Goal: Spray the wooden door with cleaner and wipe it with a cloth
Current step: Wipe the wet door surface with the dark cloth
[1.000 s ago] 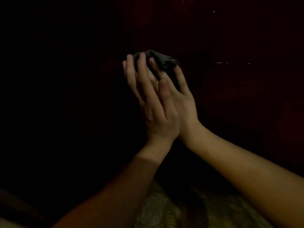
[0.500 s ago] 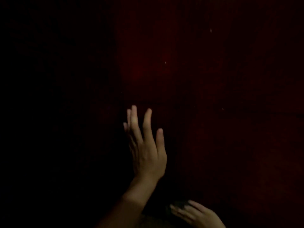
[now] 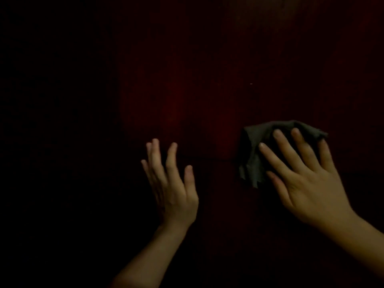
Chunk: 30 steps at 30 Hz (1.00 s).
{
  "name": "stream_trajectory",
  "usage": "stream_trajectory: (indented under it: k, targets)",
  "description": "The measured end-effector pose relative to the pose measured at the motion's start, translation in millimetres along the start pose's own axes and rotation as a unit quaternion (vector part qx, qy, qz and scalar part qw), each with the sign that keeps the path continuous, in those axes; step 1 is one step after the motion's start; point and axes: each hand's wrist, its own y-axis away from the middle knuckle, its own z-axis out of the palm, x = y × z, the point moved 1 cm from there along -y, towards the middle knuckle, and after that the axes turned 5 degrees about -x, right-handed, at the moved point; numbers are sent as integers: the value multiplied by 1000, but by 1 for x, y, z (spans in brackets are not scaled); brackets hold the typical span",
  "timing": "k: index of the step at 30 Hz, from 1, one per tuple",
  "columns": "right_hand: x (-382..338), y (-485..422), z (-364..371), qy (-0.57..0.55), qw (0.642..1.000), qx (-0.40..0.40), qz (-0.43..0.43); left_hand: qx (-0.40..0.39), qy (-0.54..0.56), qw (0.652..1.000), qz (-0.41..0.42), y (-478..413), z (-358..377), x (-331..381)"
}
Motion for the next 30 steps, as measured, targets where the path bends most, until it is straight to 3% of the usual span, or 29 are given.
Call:
stream_trajectory:
  k: [5, 10, 15, 18, 21, 25, 30]
  targets:
    - [17, 8, 7, 6, 999, 14, 33, 11, 11, 1000, 21, 2, 3, -10]
    - [-20, 30, 24, -22, 998, -10, 58, -17, 51, 998, 22, 4, -10, -13]
    - [-83, -47, -1, -31, 997, -8, -65, -102, -32, 991, -75, 46, -34, -44]
    - [-127, -110, -18, -18, 993, 3, -121, -97, -130, 985, -57, 68, -30, -62]
    - [-163, -150, -25, -2, 991, 17, -135, -68, -129, 986, -85, 65, -13, -56]
    - [-190, -147, -17, 26, 987, 0, -161, -30, -160, 980, -113, 66, 7, -50]
    - [-167, -127, -6, 76, 941, -39, -326, -50, -158, 980, -110, 74, 15, -59]
